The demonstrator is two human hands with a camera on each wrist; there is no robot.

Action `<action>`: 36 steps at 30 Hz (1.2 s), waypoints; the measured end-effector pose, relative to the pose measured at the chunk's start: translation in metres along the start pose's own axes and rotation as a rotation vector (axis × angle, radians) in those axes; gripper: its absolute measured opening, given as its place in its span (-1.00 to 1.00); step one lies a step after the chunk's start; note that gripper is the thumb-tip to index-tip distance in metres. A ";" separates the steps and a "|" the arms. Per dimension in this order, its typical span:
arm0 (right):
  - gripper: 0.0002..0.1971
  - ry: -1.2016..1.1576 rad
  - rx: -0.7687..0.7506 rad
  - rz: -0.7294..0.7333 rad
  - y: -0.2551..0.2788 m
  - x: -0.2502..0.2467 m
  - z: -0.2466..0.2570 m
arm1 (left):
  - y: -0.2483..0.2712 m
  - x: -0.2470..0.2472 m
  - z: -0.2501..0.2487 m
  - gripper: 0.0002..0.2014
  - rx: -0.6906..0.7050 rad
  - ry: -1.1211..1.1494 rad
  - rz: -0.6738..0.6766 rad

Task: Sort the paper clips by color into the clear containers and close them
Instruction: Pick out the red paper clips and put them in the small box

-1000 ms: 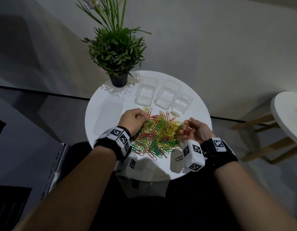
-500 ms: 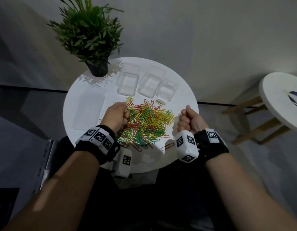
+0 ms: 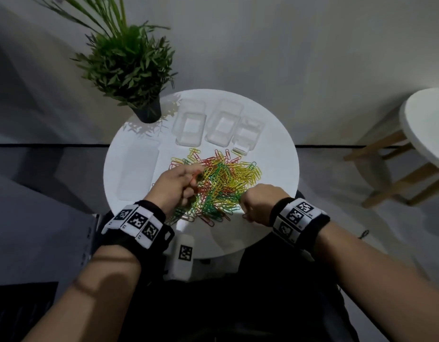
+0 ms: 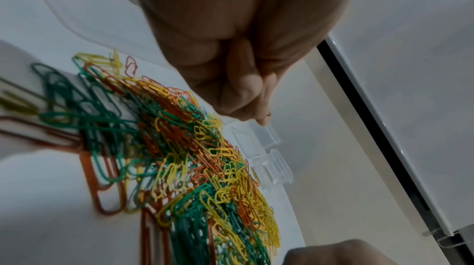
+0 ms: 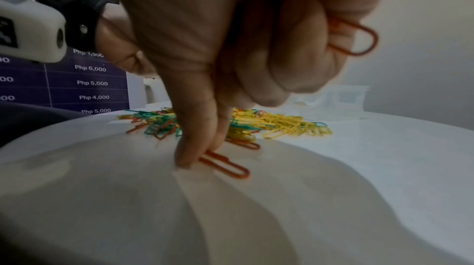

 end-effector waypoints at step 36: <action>-0.63 -1.786 0.259 -0.251 -0.059 -0.083 -0.091 | -0.008 0.152 0.006 -0.83 0.672 -1.616 0.260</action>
Point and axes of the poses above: each hand's wrist, its own y-axis away from the middle knuckle, its own x-axis out of the palm, z = x × y, the point moved 5 cm from there along -y, towards the middle knuckle, and after that the axes turned 1 degree about z, right-handed, at the moved point
